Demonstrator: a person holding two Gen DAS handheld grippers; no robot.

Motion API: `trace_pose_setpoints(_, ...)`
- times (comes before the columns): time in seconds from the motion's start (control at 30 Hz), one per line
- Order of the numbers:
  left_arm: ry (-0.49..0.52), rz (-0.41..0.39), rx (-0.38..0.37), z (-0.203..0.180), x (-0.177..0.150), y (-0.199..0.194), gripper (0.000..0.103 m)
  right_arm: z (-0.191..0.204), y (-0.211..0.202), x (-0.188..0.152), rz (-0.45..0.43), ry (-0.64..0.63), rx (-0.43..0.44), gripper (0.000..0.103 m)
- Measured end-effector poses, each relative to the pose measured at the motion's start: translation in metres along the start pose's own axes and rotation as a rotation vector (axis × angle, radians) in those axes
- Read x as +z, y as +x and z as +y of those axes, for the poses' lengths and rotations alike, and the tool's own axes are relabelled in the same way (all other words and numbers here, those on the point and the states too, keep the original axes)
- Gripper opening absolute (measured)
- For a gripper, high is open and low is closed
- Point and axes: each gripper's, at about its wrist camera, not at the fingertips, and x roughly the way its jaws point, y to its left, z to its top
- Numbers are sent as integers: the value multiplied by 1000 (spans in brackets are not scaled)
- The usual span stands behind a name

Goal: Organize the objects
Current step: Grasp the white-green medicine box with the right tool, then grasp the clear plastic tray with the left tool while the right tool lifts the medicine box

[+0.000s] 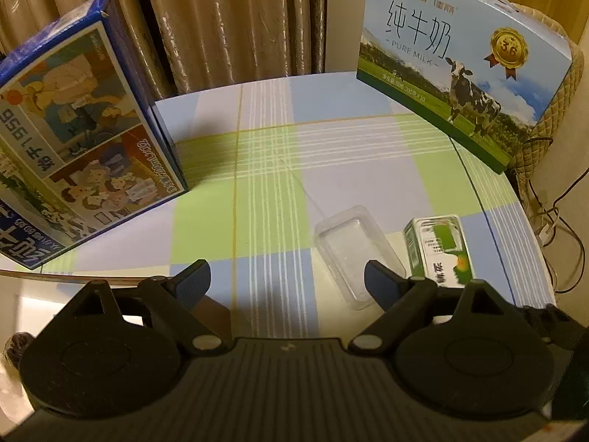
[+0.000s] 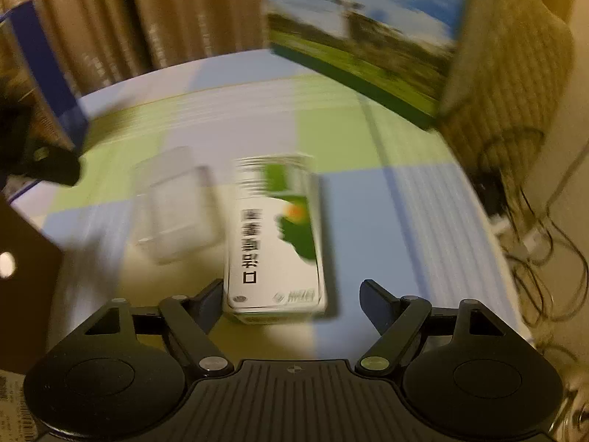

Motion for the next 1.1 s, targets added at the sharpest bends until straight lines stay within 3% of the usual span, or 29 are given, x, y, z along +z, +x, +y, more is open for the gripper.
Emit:
trace_pose_setpoints(0.1, -1, 8, -8, -4, 2, 6, 88, -19, -5, 3, -21, -3, 47, 76)
trace_pose_setpoints(0.2, -7, 23, -20, -10, 3, 12, 88, -14, -11, 10, -67, -118, 77, 76)
trace_pose_setpoints(0.37, -11, 49, -26, -19, 5, 22, 89, -8, 6, 16, -44, -225, 108, 75)
trace_pose_setpoints(0.4, -12, 54, -25, -20, 5, 24, 89, -10, 9, 16, -45, -229, 116, 73)
trace_pose_setpoints(0.43, -14, 58, -23, -20, 5, 27, 89, -13, 11, 16, -43, -221, 126, 60)
trace_pose_setpoints(0.47, -14, 63, -17, -21, 5, 29, 89, -17, 13, 16, -36, -204, 142, 55)
trace_pose_setpoints(0.6, 6, 57, 12, -28, 9, 36, 90, -28, 17, 22, -39, -180, 115, 54)
trace_pose_setpoints(0.7, -8, 68, -37, -34, 14, 43, 90, -40, 17, 26, -36, -151, 102, 54)
trace_pose_setpoints(0.97, -50, 111, -63, -45, 18, 81, 88, -59, 13, 28, -42, -115, 89, 54)
trace_pose_setpoints(1.1, -45, 115, -61, -50, 15, 92, 74, -58, 12, 25, -48, -127, 85, 54)
